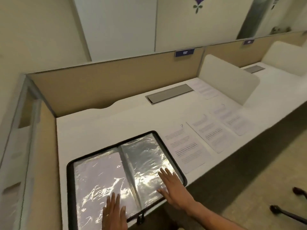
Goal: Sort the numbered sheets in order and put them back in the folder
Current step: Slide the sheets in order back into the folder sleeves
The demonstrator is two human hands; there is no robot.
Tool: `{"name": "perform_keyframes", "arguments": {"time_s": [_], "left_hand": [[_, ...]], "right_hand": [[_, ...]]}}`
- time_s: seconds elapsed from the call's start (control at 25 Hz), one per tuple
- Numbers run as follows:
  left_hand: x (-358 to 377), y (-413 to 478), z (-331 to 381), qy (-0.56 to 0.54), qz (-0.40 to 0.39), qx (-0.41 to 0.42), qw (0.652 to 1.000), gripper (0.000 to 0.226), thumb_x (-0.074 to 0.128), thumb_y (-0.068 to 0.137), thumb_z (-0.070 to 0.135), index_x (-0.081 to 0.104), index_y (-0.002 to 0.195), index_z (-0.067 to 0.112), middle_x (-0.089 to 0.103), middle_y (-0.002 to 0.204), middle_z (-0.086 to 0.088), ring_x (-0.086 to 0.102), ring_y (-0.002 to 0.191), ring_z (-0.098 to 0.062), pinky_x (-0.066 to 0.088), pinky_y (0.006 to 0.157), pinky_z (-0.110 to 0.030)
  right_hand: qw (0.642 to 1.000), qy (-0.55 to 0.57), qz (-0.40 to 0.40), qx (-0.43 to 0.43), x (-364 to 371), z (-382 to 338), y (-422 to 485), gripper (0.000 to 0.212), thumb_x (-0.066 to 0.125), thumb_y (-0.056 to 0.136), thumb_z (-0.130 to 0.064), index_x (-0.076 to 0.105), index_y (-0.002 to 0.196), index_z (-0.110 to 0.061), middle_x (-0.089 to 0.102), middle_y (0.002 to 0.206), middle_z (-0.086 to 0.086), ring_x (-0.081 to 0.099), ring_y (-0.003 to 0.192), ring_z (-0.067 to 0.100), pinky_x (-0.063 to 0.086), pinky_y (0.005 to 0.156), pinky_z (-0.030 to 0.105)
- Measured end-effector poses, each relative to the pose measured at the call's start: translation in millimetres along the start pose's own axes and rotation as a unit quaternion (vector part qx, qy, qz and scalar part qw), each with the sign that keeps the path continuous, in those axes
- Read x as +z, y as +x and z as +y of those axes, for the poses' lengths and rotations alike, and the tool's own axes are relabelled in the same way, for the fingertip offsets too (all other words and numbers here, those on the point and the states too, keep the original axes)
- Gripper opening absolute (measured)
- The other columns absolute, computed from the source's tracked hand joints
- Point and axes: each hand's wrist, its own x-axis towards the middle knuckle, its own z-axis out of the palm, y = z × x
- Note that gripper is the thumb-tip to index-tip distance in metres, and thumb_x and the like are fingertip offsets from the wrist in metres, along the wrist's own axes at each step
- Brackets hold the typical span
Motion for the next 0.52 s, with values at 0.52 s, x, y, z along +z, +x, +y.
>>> {"name": "perform_keyframes", "arguments": {"time_s": [0.52], "left_hand": [[71, 103, 219, 0.072, -0.109, 0.199, 0.971, 0.076, 0.01, 0.103, 0.065, 0.028, 0.161, 0.019, 0.015, 0.169, -0.005, 0.012, 0.156, -0.026, -0.003, 0.128, -0.037]], "right_hand": [[0.97, 0.051, 0.152, 0.183, -101, 127, -79, 0.062, 0.021, 0.109, -0.053, 0.005, 0.163, -0.027, -0.006, 0.166, -0.014, -0.011, 0.155, 0.006, -0.006, 0.128, 0.037]]}}
